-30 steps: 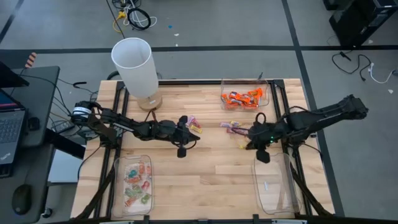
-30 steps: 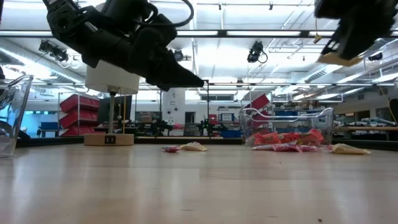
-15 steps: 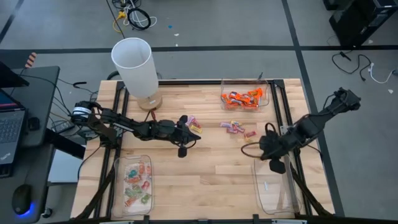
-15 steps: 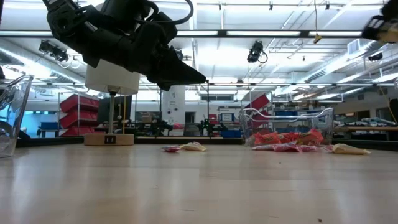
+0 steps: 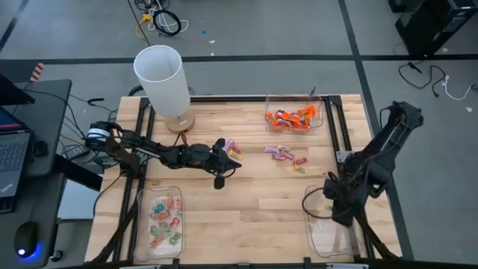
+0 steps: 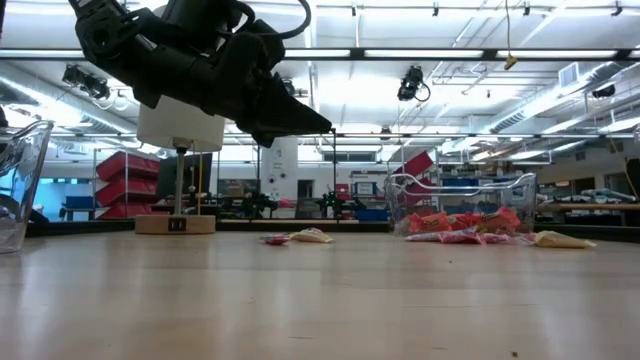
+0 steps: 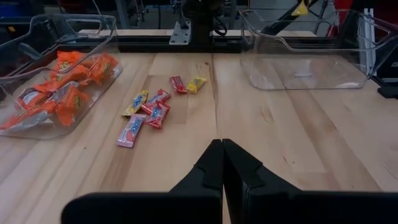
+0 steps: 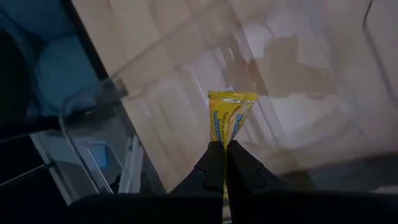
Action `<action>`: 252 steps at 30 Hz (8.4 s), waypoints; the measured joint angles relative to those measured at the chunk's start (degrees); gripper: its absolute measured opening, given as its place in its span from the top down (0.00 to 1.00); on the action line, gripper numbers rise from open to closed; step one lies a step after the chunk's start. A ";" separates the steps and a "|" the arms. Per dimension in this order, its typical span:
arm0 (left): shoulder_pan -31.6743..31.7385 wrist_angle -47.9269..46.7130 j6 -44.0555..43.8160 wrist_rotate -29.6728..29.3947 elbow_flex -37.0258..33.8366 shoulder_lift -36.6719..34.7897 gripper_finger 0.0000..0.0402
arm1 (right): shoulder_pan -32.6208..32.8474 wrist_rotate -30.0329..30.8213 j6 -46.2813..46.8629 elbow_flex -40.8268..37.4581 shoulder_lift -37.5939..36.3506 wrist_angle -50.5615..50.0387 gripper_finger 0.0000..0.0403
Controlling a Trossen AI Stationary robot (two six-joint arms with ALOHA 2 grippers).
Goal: Sort candy
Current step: Put the yellow candy into the bottom right transparent bin, then put the red candy into the bottom right transparent bin
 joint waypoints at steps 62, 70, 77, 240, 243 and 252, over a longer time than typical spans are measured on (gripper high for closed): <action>-0.33 -0.13 -1.51 0.00 0.02 0.00 1.00 | 10.74 13.47 12.46 -12.17 12.06 8.83 1.00; -0.33 -0.13 -1.53 0.00 0.02 0.00 1.00 | 9.84 13.40 13.36 -6.98 12.08 3.74 1.00; -0.40 -0.13 -2.45 0.00 0.01 0.00 1.00 | 7.39 12.88 32.90 -1.90 11.95 8.45 1.00; -2.18 9.38 9.18 12.33 10.11 8.44 0.94 | -24.81 32.74 -78.17 11.04 15.68 31.81 0.64; -2.31 9.31 9.18 12.32 11.41 8.44 0.94 | -25.80 30.82 -79.96 11.04 16.84 34.49 0.62; -2.89 8.70 9.22 13.39 13.10 8.48 0.94 | -26.69 29.96 -82.74 11.04 20.31 37.57 0.62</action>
